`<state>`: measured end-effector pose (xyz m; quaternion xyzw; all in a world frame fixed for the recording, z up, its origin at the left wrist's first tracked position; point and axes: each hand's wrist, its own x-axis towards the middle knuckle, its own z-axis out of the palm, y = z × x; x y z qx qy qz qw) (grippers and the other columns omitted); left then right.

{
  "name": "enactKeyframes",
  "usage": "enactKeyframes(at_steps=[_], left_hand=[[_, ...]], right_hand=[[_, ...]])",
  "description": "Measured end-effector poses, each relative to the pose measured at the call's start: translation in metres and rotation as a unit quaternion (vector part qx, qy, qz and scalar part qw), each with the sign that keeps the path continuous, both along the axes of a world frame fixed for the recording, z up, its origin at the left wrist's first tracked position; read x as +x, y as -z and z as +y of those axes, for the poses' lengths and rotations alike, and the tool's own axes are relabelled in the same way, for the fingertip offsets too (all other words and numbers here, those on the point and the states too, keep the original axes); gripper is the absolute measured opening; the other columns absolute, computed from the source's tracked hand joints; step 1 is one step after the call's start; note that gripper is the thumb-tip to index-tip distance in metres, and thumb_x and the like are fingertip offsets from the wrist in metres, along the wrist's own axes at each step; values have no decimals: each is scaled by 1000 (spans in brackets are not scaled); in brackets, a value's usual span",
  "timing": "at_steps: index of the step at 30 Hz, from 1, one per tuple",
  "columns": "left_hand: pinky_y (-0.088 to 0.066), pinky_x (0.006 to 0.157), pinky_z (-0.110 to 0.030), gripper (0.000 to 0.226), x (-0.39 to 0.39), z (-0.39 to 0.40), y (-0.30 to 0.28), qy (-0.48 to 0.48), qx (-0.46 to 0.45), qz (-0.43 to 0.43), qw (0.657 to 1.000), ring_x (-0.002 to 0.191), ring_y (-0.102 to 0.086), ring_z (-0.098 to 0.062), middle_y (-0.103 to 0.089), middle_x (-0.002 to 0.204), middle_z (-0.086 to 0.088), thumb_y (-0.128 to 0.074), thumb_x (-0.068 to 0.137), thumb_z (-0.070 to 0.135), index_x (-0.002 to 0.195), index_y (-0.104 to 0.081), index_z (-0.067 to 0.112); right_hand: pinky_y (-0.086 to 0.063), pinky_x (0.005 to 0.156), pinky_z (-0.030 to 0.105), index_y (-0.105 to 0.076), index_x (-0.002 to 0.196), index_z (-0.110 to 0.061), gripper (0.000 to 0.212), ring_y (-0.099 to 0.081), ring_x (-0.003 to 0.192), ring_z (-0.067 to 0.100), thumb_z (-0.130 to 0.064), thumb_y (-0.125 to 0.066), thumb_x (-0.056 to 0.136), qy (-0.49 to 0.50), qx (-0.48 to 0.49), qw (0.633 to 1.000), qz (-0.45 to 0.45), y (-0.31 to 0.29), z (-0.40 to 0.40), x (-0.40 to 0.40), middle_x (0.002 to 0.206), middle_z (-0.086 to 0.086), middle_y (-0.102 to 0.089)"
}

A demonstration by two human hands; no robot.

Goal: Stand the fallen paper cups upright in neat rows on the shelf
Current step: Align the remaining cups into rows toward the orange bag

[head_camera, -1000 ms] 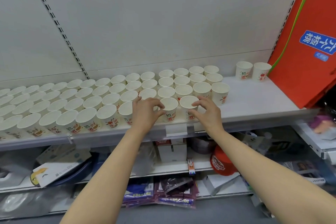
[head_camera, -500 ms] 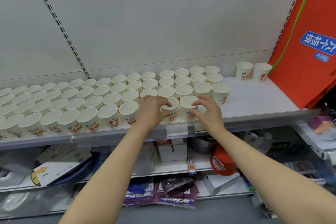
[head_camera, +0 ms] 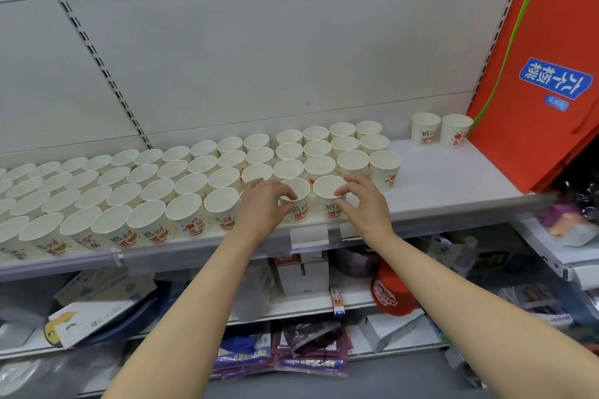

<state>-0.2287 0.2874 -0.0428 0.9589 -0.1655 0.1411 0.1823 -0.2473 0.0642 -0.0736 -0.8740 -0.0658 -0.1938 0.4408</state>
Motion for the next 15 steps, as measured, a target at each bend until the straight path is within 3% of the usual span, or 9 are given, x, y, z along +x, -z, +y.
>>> enactKeyframes(at_steps=[4, 9, 15], left_hand=[[-45, 91, -42, 19, 0, 2, 2, 7, -43, -3, 999, 96, -60, -17, -70, 104, 13, -78, 75, 39, 92, -71, 31], [-41, 97, -33, 35, -12, -2, -5, 2, -75, -44, 996, 113, -55, -16, -66, 117, 8, -76, 77, 45, 107, -71, 27], [-46, 88, -32, 39, -47, -45, -6, 39, -144, -50, 988, 100, -55, -6, -63, 106, 17, -66, 82, 56, 111, -66, 30]], right_hand=[[-42, 92, 27, -68, 91, -20, 13, -52, 117, 13, -24, -75, 79, 2, 2, 1000, -9, 2, -1, -1, 124, -6, -58], [-45, 97, 35, -64, 113, -25, 36, -51, 116, 10, -39, -72, 80, 16, 35, 999, -24, 1, -13, -18, 123, -10, -59], [-41, 93, 23, -61, 118, -26, 40, -50, 110, 2, -47, -63, 84, 57, 63, 995, -45, -4, -43, -68, 114, -14, -60]])
